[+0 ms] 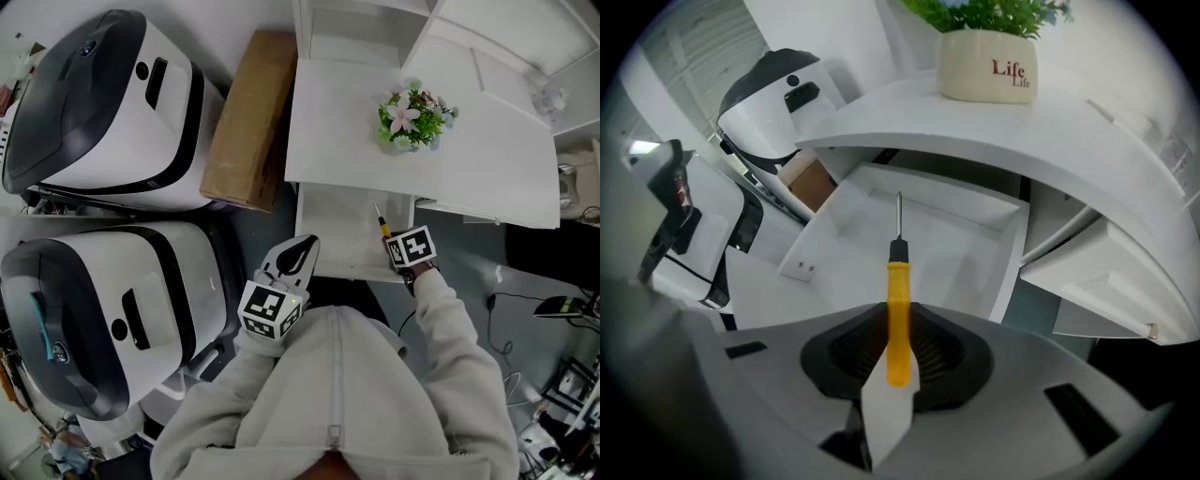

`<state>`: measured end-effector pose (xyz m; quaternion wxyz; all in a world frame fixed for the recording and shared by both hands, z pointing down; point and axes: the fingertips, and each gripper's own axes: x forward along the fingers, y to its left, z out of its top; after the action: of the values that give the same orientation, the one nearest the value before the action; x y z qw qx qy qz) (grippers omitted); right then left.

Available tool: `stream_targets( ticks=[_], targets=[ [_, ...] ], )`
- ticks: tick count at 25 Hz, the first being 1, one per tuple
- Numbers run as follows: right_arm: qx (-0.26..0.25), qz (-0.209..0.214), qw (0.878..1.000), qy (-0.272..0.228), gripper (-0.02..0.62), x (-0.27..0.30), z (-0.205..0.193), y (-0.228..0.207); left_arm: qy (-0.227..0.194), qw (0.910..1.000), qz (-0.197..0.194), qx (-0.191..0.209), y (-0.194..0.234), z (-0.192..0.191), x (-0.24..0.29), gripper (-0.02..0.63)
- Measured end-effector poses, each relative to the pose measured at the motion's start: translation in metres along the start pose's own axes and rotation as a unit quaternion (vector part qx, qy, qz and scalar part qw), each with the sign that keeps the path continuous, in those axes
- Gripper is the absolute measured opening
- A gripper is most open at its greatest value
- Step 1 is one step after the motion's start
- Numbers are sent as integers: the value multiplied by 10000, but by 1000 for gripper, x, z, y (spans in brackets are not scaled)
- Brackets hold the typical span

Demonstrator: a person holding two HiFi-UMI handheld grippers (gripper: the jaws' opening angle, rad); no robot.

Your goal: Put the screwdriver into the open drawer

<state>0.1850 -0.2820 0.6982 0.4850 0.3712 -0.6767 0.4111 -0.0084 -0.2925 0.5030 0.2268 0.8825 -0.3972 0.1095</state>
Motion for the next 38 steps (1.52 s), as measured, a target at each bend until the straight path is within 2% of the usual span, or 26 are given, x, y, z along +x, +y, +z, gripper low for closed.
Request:
stream_targets(
  ticks=[4,12,17,29,38],
  targets=[
    [198,-32,9997,140,89,20,4,-7,39,10000,77,-31,5,-3,-3,17],
    [418,-428,9972,446,89,56,-1,-25,133,9999,75,-25,5,-4,2,17],
    [809,-627,9940,380,89,73,1,-35,200,9996,114,-131,5,-6,1,17],
    [1113,-995,9885,228,89,112,6,-51,428,9984,283,-258,5,-20,-7,17],
    [1280,-1282,9833,195,89,117,5,-51,445,9977,425,-272,13,-24,-8,17]
  ],
)
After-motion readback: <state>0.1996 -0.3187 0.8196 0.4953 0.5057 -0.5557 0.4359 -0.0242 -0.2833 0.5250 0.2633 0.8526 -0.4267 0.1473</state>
